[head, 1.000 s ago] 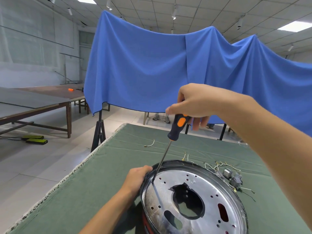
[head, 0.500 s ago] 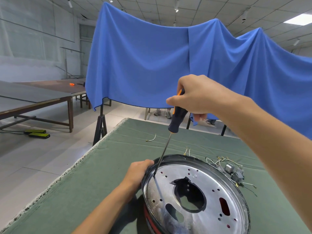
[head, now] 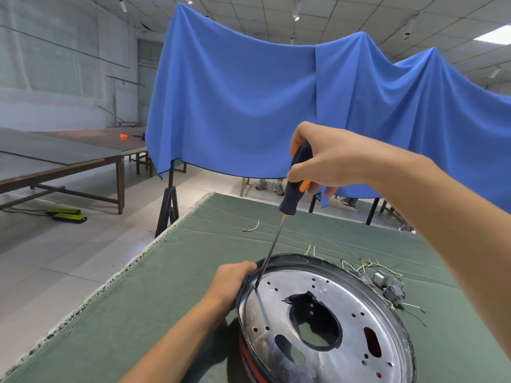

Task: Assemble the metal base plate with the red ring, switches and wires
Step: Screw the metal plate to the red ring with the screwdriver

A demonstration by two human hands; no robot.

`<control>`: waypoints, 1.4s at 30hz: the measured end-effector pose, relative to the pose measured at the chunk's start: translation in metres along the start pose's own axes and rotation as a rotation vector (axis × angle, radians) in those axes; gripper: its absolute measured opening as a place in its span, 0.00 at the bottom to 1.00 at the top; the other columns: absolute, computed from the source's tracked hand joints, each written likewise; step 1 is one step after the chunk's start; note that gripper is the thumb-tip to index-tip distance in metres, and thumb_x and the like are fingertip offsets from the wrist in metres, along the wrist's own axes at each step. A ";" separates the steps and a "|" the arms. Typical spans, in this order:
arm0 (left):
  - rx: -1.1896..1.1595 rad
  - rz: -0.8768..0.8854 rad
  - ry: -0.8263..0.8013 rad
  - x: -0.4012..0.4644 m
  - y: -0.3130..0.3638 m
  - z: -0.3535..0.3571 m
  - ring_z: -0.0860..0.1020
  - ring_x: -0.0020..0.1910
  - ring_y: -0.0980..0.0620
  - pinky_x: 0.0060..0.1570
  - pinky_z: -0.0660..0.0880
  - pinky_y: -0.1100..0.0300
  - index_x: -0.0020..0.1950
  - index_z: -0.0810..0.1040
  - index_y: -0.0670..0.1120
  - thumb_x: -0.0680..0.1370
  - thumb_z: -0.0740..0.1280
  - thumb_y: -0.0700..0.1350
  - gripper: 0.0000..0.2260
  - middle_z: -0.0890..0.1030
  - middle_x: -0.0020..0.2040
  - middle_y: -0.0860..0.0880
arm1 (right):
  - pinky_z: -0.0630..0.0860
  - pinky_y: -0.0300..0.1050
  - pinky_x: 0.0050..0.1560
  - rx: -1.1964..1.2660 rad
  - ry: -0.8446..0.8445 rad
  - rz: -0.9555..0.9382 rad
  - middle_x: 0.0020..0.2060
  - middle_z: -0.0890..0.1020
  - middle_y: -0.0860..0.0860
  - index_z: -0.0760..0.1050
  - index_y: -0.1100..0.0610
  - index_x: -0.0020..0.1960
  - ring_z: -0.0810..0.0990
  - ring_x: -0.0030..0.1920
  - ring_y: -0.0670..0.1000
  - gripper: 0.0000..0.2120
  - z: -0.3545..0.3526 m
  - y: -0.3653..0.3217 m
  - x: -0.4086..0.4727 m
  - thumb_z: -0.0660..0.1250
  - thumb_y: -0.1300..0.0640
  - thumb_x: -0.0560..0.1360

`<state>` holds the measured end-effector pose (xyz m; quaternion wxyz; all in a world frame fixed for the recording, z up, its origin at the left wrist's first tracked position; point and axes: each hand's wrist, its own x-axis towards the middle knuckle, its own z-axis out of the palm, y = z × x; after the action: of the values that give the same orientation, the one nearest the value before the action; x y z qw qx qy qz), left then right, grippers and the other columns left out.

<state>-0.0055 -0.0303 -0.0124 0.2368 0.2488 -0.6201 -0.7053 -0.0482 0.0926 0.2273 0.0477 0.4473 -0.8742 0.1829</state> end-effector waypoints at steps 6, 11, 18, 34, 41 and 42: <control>-0.001 -0.001 -0.004 0.001 -0.001 0.000 0.70 0.39 0.50 0.42 0.66 0.56 0.42 0.77 0.41 0.75 0.65 0.41 0.04 0.74 0.38 0.41 | 0.71 0.39 0.26 -0.246 0.133 0.031 0.26 0.81 0.48 0.71 0.54 0.40 0.76 0.18 0.46 0.14 0.003 -0.002 0.000 0.69 0.43 0.71; 0.005 -0.002 -0.005 0.002 -0.002 0.000 0.70 0.38 0.50 0.41 0.66 0.56 0.41 0.76 0.41 0.75 0.65 0.41 0.04 0.74 0.37 0.42 | 0.72 0.36 0.20 -0.013 -0.001 -0.010 0.32 0.82 0.49 0.71 0.53 0.47 0.81 0.24 0.48 0.10 -0.002 -0.004 -0.005 0.71 0.54 0.71; -0.002 -0.003 -0.002 0.003 -0.003 0.000 0.69 0.38 0.50 0.40 0.65 0.57 0.40 0.76 0.42 0.74 0.65 0.41 0.04 0.73 0.37 0.42 | 0.75 0.41 0.27 -0.182 0.093 0.019 0.24 0.81 0.51 0.74 0.57 0.38 0.79 0.21 0.47 0.17 0.002 -0.003 -0.001 0.70 0.43 0.70; 0.007 0.007 0.005 0.002 -0.002 -0.001 0.69 0.37 0.51 0.39 0.66 0.58 0.39 0.76 0.41 0.74 0.65 0.41 0.05 0.74 0.36 0.42 | 0.69 0.33 0.20 -0.063 -0.028 -0.001 0.27 0.82 0.47 0.73 0.55 0.46 0.79 0.22 0.46 0.09 -0.003 -0.011 -0.004 0.70 0.53 0.72; 0.014 0.006 -0.009 0.002 -0.002 -0.001 0.70 0.36 0.51 0.38 0.66 0.59 0.38 0.76 0.42 0.75 0.65 0.42 0.06 0.74 0.36 0.43 | 0.69 0.40 0.28 -0.277 0.178 0.013 0.22 0.79 0.49 0.72 0.57 0.36 0.78 0.26 0.50 0.17 0.004 -0.010 0.000 0.69 0.44 0.71; 0.022 0.007 -0.004 0.002 -0.002 -0.001 0.70 0.36 0.51 0.38 0.66 0.58 0.37 0.76 0.42 0.75 0.65 0.42 0.07 0.74 0.35 0.43 | 0.73 0.41 0.29 -0.253 0.126 0.023 0.24 0.80 0.50 0.72 0.57 0.38 0.79 0.25 0.50 0.16 0.005 -0.012 0.000 0.69 0.44 0.71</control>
<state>-0.0062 -0.0318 -0.0151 0.2350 0.2478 -0.6290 -0.6983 -0.0382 0.0843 0.2265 0.1562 0.4152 -0.8907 0.0993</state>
